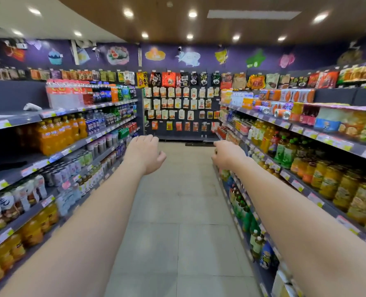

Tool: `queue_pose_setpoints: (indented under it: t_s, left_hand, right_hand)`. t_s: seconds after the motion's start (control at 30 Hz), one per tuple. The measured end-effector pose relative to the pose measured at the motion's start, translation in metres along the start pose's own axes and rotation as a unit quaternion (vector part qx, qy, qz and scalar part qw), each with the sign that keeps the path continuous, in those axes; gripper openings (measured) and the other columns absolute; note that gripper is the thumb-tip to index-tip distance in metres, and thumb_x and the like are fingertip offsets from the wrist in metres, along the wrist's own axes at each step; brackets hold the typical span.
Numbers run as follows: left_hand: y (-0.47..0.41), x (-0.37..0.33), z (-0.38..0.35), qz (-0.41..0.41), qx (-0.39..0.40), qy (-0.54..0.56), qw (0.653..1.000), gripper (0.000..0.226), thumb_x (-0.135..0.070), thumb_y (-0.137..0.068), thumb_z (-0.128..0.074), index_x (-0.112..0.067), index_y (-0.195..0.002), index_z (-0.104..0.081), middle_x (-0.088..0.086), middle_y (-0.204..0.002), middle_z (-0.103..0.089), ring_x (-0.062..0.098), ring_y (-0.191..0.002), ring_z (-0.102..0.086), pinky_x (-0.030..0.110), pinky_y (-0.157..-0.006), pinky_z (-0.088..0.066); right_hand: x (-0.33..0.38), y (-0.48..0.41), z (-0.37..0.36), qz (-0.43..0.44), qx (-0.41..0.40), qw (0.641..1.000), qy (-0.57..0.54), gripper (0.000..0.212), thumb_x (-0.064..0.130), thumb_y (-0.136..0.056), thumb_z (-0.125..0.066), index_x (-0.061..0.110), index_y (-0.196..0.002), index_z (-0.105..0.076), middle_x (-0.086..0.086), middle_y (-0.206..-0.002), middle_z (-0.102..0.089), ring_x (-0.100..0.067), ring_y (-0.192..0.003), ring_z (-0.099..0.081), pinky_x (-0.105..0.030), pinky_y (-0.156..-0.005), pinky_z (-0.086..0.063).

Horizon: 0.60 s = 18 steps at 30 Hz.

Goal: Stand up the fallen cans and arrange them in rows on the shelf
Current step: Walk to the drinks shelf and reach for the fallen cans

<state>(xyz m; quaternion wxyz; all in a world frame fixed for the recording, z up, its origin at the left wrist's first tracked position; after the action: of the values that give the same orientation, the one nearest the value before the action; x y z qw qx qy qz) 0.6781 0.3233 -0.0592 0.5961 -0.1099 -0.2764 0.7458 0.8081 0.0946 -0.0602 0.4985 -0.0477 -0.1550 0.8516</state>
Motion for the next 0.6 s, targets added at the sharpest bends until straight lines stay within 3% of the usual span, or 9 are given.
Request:
queue_pose_setpoints:
  t_s: [0.1,0.2,0.5,0.6]
  left_hand:
    - [-0.071,0.015,-0.029,-0.008,-0.019,0.027,0.999,0.052,-0.047,-0.089,-0.035,-0.014,-0.120,-0.062,0.003,-0.112,-0.066,0.027,-0.106,-0.062,0.040,-0.093,-0.047]
    - [-0.124,0.013,-0.069,-0.038,-0.006,0.033,0.999,0.060,-0.049,-0.088,-0.036,-0.013,-0.130,-0.060,0.004,-0.122,-0.066,0.027,-0.113,-0.061,0.042,-0.098,-0.047]
    - [-0.279,-0.020,-0.200,-0.080,0.011,0.049,0.996,0.054,-0.046,-0.093,-0.042,-0.012,-0.132,-0.057,0.005,-0.126,-0.064,0.027,-0.115,-0.060,0.041,-0.101,-0.045]
    - [-0.342,-0.029,-0.246,-0.067,0.020,0.058,0.996,0.053,-0.045,-0.093,-0.043,-0.012,-0.132,-0.058,0.006,-0.127,-0.065,0.028,-0.115,-0.060,0.041,-0.100,-0.045]
  right_hand:
    - [-0.008,-0.065,-0.005,-0.026,-0.022,0.999,-0.008,0.052,0.029,-0.096,-0.055,0.015,-0.145,-0.052,-0.008,-0.145,-0.057,-0.029,-0.127,-0.058,-0.043,-0.097,-0.055]
    - [-0.018,-0.116,-0.030,-0.030,-0.005,1.000,0.000,0.053,0.029,-0.098,-0.053,0.012,-0.148,-0.048,-0.010,-0.149,-0.053,-0.031,-0.131,-0.054,-0.043,-0.101,-0.051]
    - [-0.086,-0.284,-0.104,-0.049,-0.016,0.998,0.032,0.042,0.031,-0.096,-0.054,0.013,-0.133,-0.058,-0.008,-0.132,-0.063,-0.031,-0.115,-0.063,-0.037,-0.083,-0.053]
    - [-0.120,-0.353,-0.116,-0.054,-0.033,0.998,0.019,0.045,0.032,-0.096,-0.054,0.013,-0.136,-0.056,-0.010,-0.134,-0.061,-0.032,-0.115,-0.062,-0.042,-0.088,-0.057]
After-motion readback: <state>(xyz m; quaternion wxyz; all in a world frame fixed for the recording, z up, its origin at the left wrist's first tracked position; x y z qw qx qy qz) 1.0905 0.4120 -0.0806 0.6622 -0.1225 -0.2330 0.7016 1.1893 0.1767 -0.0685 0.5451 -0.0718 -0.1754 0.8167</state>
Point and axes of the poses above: each hand's wrist, its own y-axis away from the middle knuckle, its own z-axis out of the back of the hand, x = y × z, the point moved 4 cm from there along -y, towards the middle knuckle
